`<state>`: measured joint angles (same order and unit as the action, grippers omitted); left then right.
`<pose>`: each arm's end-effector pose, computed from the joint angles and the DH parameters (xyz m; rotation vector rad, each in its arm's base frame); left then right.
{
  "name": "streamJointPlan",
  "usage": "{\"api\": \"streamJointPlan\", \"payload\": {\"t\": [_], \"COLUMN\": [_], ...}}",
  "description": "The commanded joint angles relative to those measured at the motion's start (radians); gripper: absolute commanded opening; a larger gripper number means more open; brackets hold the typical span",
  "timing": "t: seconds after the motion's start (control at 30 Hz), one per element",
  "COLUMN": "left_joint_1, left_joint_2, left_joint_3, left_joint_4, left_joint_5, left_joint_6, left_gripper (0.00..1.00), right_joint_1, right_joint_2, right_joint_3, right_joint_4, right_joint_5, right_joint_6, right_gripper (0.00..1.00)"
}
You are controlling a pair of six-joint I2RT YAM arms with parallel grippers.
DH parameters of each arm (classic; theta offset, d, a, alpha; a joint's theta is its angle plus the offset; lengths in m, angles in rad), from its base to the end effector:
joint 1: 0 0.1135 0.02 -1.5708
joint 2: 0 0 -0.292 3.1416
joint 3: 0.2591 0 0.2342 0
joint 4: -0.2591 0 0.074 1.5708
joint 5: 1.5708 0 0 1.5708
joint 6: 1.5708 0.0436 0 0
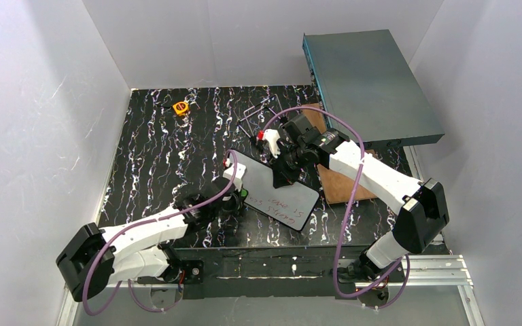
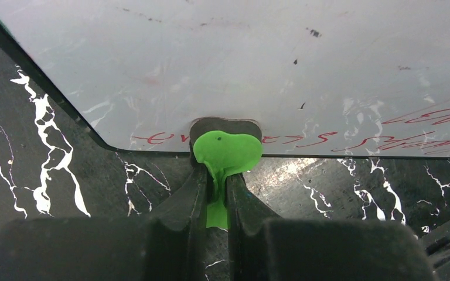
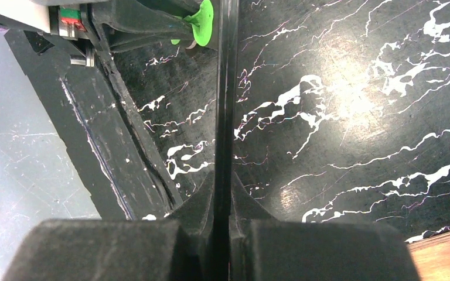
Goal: Erase the whiteboard
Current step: Erase the center of the board with the whiteboard.
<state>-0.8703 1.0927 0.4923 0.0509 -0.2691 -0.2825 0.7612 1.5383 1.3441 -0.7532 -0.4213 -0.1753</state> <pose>0.1412 -0.1495 0.2338 0.4600 2.0744 -0.4064 0.2126 0.2272 0.3282 -1.3134 2.2059 0.7626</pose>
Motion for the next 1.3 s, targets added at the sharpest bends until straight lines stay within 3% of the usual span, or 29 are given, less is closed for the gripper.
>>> {"api": "streamJointPlan", "payload": {"t": [0.0,0.5,0.7,0.9,1.27], "left_joint_1": [0.04,0.113,0.112,0.099,-0.098], "left_joint_2": [-0.04,-0.019,-0.053,-0.04,0.039], "left_joint_3": [0.055,0.379,0.325,0.219,0.08], "left_joint_4": [0.027,-0.118,-0.13,-0.093,0.08], "left_joint_5": [-0.005,0.085,0.081,0.268,0.163], "left_joint_6": [0.016,0.163,0.146,0.091,-0.008], "left_gripper": [0.0,0.0,0.0,0.0,0.0], "right_joint_1": [0.026,0.026,0.026,0.026,0.026], "right_joint_2": [-0.012,-0.018,-0.016,-0.009,0.003], "right_joint_3": [0.002,-0.002,-0.002,-0.002,0.005], "right_joint_4": [0.017,0.021,0.021,0.021,0.023], "right_joint_5": [-0.113,-0.114,-0.117,-0.117,-0.125], "right_joint_6": [-0.044,-0.046,-0.046,-0.044,-0.038], "right_gripper": [0.01,0.01,0.01,0.01,0.01]}}
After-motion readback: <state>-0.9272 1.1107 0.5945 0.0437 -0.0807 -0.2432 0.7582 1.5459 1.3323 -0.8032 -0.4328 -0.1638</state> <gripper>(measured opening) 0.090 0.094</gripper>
